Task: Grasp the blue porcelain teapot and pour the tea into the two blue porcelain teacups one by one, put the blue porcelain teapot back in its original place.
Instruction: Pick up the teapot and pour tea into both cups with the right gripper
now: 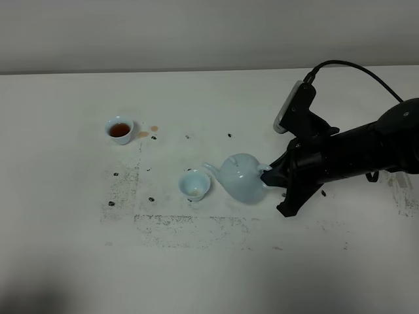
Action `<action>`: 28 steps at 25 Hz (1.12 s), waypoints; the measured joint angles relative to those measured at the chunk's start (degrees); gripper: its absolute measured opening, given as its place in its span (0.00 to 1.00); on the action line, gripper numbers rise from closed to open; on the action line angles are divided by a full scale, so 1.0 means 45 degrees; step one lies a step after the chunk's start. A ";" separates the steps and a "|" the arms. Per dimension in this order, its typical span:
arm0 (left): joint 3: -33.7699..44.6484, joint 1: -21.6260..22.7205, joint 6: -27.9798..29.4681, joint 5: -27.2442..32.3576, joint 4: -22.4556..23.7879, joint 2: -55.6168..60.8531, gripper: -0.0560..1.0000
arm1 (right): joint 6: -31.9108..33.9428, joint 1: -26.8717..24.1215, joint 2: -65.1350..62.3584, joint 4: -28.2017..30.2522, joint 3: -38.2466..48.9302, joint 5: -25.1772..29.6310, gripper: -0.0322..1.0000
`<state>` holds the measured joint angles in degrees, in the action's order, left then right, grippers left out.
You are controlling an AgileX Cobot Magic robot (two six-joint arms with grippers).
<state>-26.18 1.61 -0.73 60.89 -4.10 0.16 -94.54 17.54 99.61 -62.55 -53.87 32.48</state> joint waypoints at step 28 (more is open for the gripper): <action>0.0000 0.0000 0.0000 0.0000 0.0000 0.0000 0.74 | 0.3827 0.1115 -0.0250 0.4486 -0.1284 0.0686 0.07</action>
<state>-26.18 1.61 -0.73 60.89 -4.10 0.16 -77.32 22.55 98.49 -42.36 -59.65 35.57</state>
